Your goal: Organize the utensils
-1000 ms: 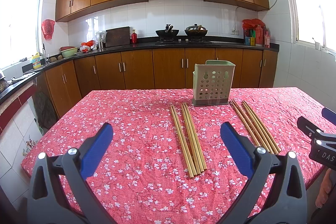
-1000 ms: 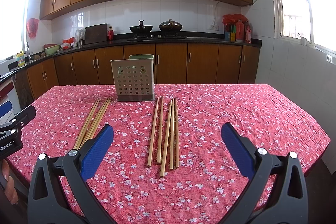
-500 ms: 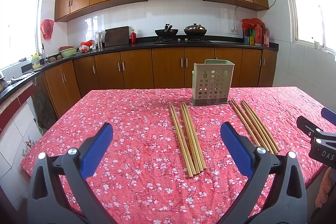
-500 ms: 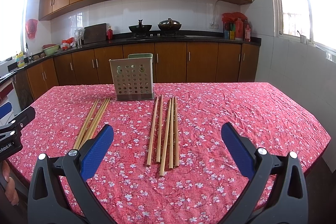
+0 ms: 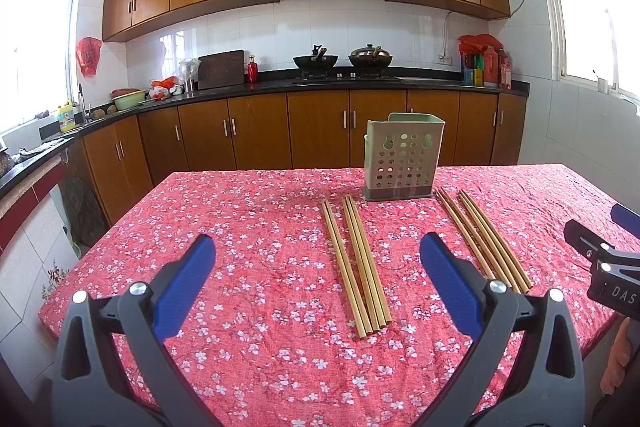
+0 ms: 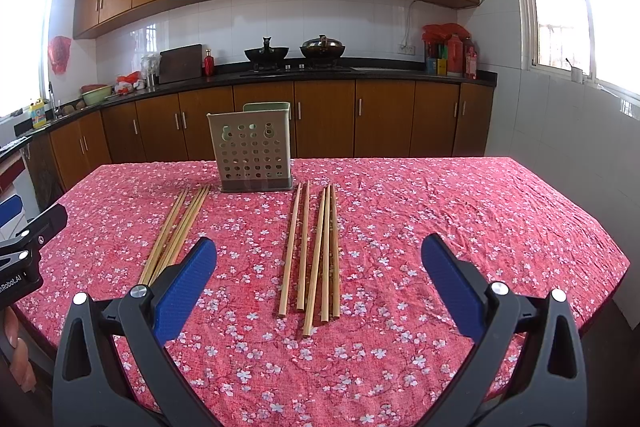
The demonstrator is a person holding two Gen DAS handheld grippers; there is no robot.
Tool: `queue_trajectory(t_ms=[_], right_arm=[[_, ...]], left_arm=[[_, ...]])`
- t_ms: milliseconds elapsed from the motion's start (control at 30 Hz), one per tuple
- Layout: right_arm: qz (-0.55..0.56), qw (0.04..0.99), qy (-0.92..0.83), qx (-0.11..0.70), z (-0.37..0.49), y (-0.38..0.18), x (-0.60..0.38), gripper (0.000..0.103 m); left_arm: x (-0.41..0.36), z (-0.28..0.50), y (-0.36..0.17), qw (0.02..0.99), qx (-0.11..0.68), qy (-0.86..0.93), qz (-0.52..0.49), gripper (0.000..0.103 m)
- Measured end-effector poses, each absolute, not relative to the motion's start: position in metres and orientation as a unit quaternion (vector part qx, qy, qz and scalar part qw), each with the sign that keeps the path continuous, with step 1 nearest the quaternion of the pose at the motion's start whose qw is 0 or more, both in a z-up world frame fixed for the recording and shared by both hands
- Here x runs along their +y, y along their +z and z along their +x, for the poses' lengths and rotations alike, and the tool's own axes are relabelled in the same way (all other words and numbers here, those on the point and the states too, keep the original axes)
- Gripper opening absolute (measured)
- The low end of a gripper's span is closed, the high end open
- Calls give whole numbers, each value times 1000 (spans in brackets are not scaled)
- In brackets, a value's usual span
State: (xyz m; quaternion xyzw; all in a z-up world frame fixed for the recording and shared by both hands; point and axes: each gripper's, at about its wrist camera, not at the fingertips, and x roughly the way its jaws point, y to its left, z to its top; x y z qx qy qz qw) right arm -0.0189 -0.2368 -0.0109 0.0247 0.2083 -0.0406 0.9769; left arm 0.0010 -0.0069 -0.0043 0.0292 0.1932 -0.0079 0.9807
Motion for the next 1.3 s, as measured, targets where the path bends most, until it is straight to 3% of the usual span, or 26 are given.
queue_trajectory(t_ms=[867, 1167, 1267, 1300], right_arm=[[26, 976, -40, 211, -18, -12, -236, 101], [65, 959, -49, 272, 15, -26, -261, 100], [73, 946, -59, 311, 39, -36, -272, 87], [74, 942, -62, 322, 46, -39, -276, 78]], left_arm=[[-6, 2, -4, 980, 197, -7, 29, 99], [7, 49, -29, 957, 289, 25, 14, 99], [19, 67, -37, 946, 322, 30, 0, 99], [22, 74, -39, 943, 330, 32, 0, 99]])
